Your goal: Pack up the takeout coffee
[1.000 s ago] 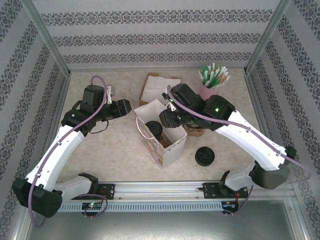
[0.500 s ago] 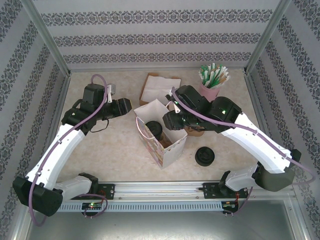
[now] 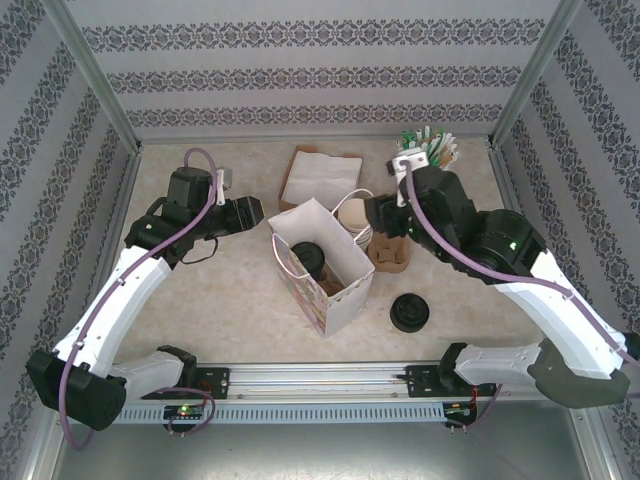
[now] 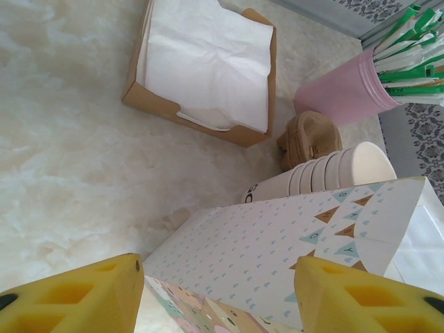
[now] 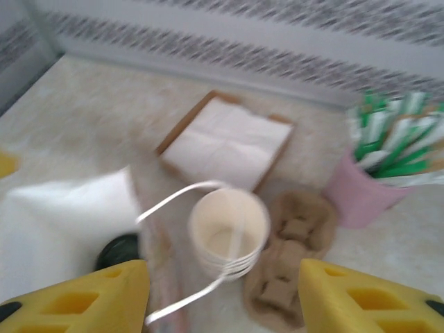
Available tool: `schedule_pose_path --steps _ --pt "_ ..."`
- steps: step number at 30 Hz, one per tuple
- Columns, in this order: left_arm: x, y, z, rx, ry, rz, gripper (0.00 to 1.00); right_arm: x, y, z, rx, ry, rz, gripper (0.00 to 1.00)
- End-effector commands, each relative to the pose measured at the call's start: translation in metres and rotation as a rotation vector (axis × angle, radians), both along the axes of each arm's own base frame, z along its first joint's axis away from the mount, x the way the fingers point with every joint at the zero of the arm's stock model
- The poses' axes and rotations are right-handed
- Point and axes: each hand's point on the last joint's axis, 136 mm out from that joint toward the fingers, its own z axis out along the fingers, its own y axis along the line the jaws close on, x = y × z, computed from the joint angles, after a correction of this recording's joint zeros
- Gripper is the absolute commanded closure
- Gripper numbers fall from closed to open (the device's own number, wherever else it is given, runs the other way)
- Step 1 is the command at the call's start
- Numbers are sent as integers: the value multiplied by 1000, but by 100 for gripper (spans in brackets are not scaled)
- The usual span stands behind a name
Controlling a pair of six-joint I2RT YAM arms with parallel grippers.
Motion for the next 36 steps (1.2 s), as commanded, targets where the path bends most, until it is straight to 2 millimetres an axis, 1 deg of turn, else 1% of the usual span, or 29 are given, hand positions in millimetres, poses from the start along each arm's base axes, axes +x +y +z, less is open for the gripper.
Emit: schedule_pose_path --steps 1,3,4,7,8,10,12,15,17,20,23,28,31,36 --pt "0 4 18 40 -64 -5 39 28 -36 9 9 -87 -148 41" --pt "0 5 18 48 -67 -1 39 44 -56 1 56 -60 -197 42" --pt "1 5 18 51 -67 0 38 50 -62 -4 73 -43 -208 42" --pt "2 7 19 59 -70 6 38 74 -92 -23 117 11 -283 48" --pt "2 7 20 60 -72 7 38 82 -106 -31 132 29 -317 51" --pt "4 7 20 61 -75 9 38 96 -124 -43 185 64 -358 55" --pt "5 7 19 60 -70 11 38 110 -145 -54 246 93 -401 56" --pt "7 6 19 58 -73 14 38 133 -169 -63 310 103 -440 61" --pt "9 7 18 63 -72 22 38 149 -180 -69 331 114 -451 63" --pt "11 8 18 61 -83 34 38 174 -189 -81 360 154 -433 65" --pt "12 10 18 66 -87 40 38 196 -190 -93 384 195 -407 68" --pt "13 11 14 80 -79 43 38 227 -190 -104 392 227 -380 73" --pt "14 13 11 94 -73 49 37 240 -191 -111 387 252 -377 73" --pt "15 14 8 100 -69 51 37 252 -190 -122 381 284 -371 73"
